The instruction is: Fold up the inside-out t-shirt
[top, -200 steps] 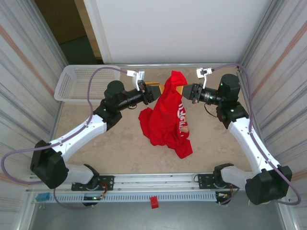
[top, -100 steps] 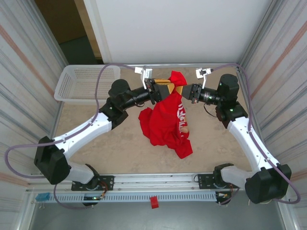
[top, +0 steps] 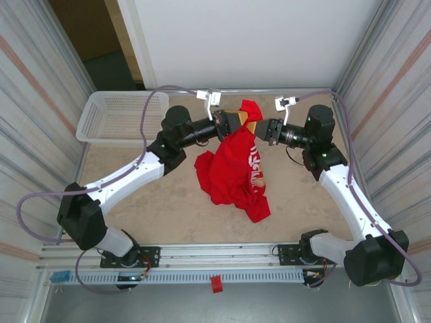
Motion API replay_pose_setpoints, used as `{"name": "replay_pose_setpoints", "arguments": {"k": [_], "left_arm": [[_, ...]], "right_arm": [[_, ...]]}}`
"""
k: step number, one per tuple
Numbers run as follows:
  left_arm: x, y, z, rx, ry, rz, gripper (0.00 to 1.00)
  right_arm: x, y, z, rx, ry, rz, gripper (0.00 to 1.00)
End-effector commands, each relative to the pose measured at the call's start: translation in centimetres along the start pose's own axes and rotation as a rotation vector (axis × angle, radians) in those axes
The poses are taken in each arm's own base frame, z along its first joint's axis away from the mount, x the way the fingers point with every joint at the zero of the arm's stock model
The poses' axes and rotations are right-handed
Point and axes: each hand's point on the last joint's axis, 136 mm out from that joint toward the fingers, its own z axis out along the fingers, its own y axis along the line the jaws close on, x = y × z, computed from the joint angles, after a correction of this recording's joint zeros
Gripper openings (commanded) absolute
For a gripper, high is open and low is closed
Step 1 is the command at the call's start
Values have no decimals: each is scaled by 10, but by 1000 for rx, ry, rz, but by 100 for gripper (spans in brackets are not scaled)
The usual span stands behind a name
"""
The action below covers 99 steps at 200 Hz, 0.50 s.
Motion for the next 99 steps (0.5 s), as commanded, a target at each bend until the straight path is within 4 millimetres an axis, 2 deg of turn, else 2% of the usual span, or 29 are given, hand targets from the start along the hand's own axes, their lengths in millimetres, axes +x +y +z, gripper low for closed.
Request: {"name": "replay_pose_setpoints", "arguments": {"k": [1,15,43,69,87,99], "left_arm": [[-28,-28,1,49,-11,37,0],[-40,-36,0,39,-10,23,0],[-63,-56,-8,68,-21,-29,0],[-74,-64,-15,86,-34,-99,0],[-72,-56,-18,41,-36,-138,0],[-68,-46,-20,-4,-43,-159,0]], "right_arm": [[6,-15,2,50,-12,8,54],[21,-33,7,111,14,14,63],[50,-67,19,187,61,56,64],[62,-98,17,310,76,86,64],[55,-96,8,362,69,73,64],[46,-81,-1,374,56,41,64]]}}
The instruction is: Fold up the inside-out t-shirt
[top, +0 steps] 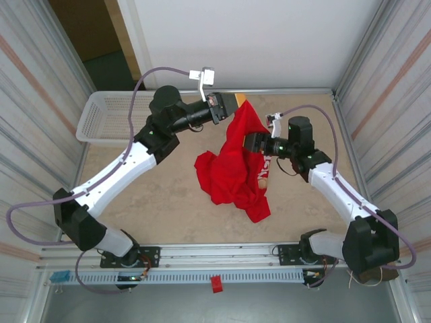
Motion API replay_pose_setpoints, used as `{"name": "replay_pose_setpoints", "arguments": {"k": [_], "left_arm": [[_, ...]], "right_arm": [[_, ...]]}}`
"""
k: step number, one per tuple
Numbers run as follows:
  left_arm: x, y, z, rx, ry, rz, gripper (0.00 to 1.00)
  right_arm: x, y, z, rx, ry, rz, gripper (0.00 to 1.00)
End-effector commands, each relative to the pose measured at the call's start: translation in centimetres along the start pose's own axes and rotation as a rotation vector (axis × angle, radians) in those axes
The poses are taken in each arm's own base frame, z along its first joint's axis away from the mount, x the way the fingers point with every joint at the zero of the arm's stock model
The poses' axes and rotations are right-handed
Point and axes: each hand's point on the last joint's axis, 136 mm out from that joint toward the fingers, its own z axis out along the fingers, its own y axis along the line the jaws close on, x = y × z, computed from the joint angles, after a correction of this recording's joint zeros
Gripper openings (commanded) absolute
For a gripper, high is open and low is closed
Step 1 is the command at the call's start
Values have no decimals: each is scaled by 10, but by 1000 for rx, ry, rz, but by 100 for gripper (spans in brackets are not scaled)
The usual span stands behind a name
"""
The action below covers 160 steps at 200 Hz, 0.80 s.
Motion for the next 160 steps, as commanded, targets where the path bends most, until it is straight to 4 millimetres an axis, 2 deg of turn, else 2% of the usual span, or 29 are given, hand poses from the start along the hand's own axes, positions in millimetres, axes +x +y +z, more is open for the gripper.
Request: {"name": "replay_pose_setpoints", "arguments": {"k": [1,21,35,39,57,79,85,110,124,132,148,155,160], "left_arm": [[-11,-10,-13,-25,-35,-54,0],[-5,6,-14,-76,-42,-72,0],[-1,12,-14,-100,-38,-74,0],[0,14,-13,-105,-37,-73,0],[2,15,-11,-120,-34,-59,0],[2,11,-9,-124,-32,-43,0],[2,9,-8,-122,-31,-38,0],[3,-6,-4,-102,-28,-26,0],[7,-21,2,-70,-20,-15,0],[10,-31,6,-45,-9,-7,0],[17,-55,15,31,40,26,0],[21,-64,16,69,71,44,10],[22,-68,16,87,85,58,20]], "right_arm": [[-20,16,-25,68,-65,-85,64],[-26,47,-52,82,-104,-155,65],[-26,64,-63,90,-120,-187,69],[-28,75,-72,80,-147,-205,70],[-34,93,-79,75,-192,-218,77],[-40,107,-67,49,-195,-213,79],[-38,103,-52,59,-171,-207,79],[-43,92,-17,103,-169,-214,79],[-43,79,0,126,-160,-221,69],[-41,72,8,136,-146,-236,59],[-32,63,15,98,-114,-235,16],[-28,62,14,72,-109,-234,1],[-26,60,11,61,-110,-233,0]]}}
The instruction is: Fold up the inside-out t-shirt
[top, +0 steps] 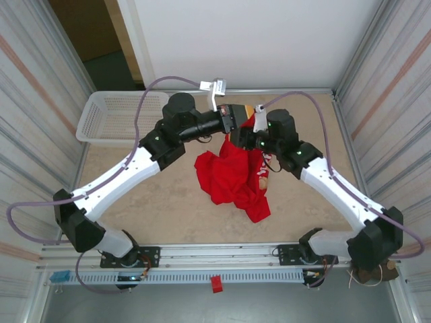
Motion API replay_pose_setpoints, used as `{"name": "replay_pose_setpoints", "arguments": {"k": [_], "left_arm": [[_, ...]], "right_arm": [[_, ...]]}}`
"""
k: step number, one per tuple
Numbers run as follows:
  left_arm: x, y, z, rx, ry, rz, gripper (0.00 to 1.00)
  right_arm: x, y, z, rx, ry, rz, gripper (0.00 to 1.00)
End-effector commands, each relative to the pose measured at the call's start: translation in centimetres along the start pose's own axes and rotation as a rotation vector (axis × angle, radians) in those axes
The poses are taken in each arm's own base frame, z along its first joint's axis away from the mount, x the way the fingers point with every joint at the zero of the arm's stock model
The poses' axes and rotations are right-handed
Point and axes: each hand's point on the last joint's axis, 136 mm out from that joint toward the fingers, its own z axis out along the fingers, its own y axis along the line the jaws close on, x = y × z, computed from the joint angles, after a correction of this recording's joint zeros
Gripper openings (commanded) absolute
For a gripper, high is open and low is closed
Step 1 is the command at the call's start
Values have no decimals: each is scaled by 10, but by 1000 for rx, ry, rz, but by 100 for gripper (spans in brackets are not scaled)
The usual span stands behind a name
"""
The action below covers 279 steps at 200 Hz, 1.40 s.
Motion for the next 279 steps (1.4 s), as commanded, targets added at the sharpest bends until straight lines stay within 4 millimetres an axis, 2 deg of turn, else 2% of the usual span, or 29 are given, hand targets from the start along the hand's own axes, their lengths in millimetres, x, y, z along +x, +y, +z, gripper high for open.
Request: {"name": "replay_pose_setpoints", "arguments": {"k": [1,8,14,29,42,52,62,84,106,138,163,167,184,217,239,255,266,279], "left_arm": [[-11,-53,-3,156,12,122,21],[-11,-52,-6,148,13,142,38],[-10,-49,-10,123,5,160,48],[-9,-29,-23,40,-20,198,63],[-10,-1,-37,-48,-39,203,67],[-7,24,-45,-96,-51,192,70],[-3,48,-51,-136,-54,161,71],[13,74,-45,-135,-5,170,72],[27,75,-30,-70,72,212,73],[36,51,-22,22,86,354,76],[44,42,-17,42,109,399,76],[45,41,-16,41,111,400,76],[46,38,-11,51,115,412,76],[46,34,-1,83,122,413,72],[47,38,7,73,147,398,57],[49,42,10,62,165,395,49],[50,44,11,58,173,394,37],[50,47,12,46,186,390,12]], "right_arm": [[-10,4,-11,-70,-69,-36,0],[-7,2,-16,-95,-72,-35,0],[-4,4,-22,-133,-75,-38,0],[2,11,-43,-235,-87,-50,0],[5,15,-62,-290,-93,-58,0],[10,14,-69,-313,-76,-50,0],[10,22,-84,-348,-81,-66,0],[15,34,-93,-413,-47,-72,0],[19,45,-94,-478,-5,-66,0],[20,49,-92,-498,20,-68,0],[20,52,-91,-511,27,-77,0],[23,49,-84,-507,46,-63,0],[24,50,-79,-509,58,-63,0],[25,55,-72,-520,76,-71,0],[26,55,-71,-520,79,-74,0],[28,55,-72,-520,79,-76,0],[29,54,-72,-519,81,-76,0],[30,53,-72,-516,83,-76,0]]}}
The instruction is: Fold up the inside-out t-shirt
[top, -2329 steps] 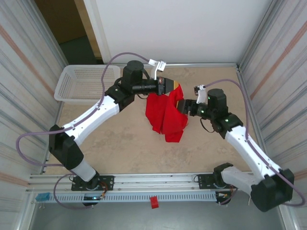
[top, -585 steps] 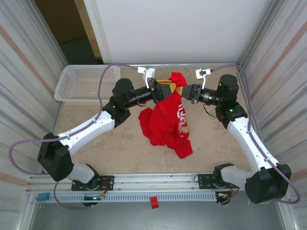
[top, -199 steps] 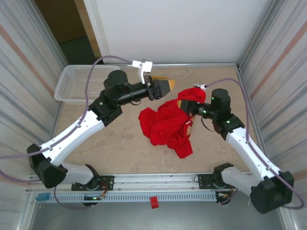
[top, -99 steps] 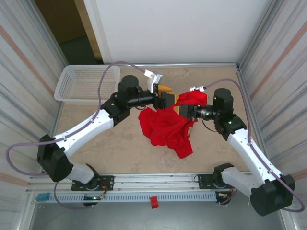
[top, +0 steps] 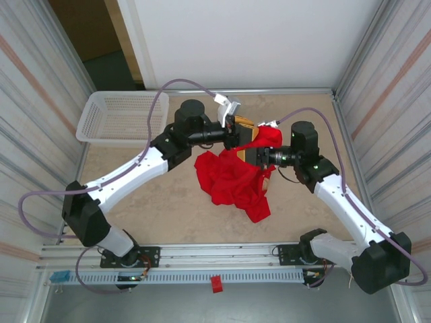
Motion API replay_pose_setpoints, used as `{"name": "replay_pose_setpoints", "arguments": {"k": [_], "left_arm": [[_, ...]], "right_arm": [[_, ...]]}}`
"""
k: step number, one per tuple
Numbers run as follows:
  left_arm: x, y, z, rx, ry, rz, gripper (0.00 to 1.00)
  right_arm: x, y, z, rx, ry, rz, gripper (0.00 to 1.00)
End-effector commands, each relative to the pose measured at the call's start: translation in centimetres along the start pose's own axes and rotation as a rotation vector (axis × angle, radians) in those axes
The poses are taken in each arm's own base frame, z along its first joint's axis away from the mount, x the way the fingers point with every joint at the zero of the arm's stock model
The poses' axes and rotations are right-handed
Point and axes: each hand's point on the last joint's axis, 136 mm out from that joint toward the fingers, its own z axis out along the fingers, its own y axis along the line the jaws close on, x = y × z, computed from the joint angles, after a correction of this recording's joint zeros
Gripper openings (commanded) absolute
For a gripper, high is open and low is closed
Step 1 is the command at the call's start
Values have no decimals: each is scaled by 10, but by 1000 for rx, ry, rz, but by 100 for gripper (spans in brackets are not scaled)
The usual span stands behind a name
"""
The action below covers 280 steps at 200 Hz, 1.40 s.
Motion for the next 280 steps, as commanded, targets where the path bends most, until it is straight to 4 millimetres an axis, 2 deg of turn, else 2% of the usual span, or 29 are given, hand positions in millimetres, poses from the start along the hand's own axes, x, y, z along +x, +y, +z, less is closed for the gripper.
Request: {"name": "replay_pose_setpoints", "arguments": {"k": [1,6,21,36,38,53,59,69,85,100,119,134,157,170,185,198,203,228,243,254,270,280], "left_arm": [[-9,-7,0,16,9,27,9],[-9,-6,-1,13,15,22,0],[-18,-2,-9,2,11,-7,0],[-32,1,-24,-3,-19,-61,0],[-34,1,-27,0,-24,-70,0],[-47,-2,-43,37,-51,-136,0],[-51,-3,-49,46,-61,-162,0],[-58,-4,-57,63,-81,-202,0],[-63,0,-66,66,-107,-278,0],[-63,7,-69,54,-125,-340,0],[-61,16,-70,40,-137,-404,0],[-58,21,-68,30,-134,-428,0],[-57,22,-67,40,-136,-429,0],[-56,21,-66,43,-131,-423,0],[-55,21,-66,41,-129,-425,0],[-54,21,-66,40,-128,-429,0],[-54,20,-65,40,-128,-429,0],[-54,19,-65,40,-129,-426,0],[-53,18,-64,43,-127,-426,0],[-51,19,-63,42,-123,-429,0],[-49,25,-64,19,-124,-435,0],[-46,32,-66,-2,-126,-439,0]], "right_arm": [[-9,14,-4,-31,-12,-63,0],[-8,13,-4,-27,-11,-61,0],[-7,0,-6,-2,-14,-46,0],[-6,-28,-7,62,-19,-2,0],[-6,-33,-7,74,-20,7,2],[-9,-71,-8,167,-33,81,38],[-10,-87,-8,218,-37,112,48],[-12,-106,-8,294,-33,151,55],[-17,-120,-12,381,-34,186,59],[-18,-119,-20,431,-46,198,60],[-14,-107,-37,497,-59,207,60],[-15,-86,-51,519,-95,191,61],[-31,-46,-66,521,-190,122,72],[-41,-33,-68,522,-219,93,77],[-54,-24,-64,511,-233,78,78],[-63,-21,-58,503,-240,66,78],[-65,-28,-51,512,-227,75,78],[-73,-36,-35,524,-218,74,75],[-78,-44,-31,538,-228,80,66],[-83,-45,-30,532,-238,78,47],[-91,-40,-31,501,-236,76,0],[-95,-30,-37,478,-235,61,0]]}}
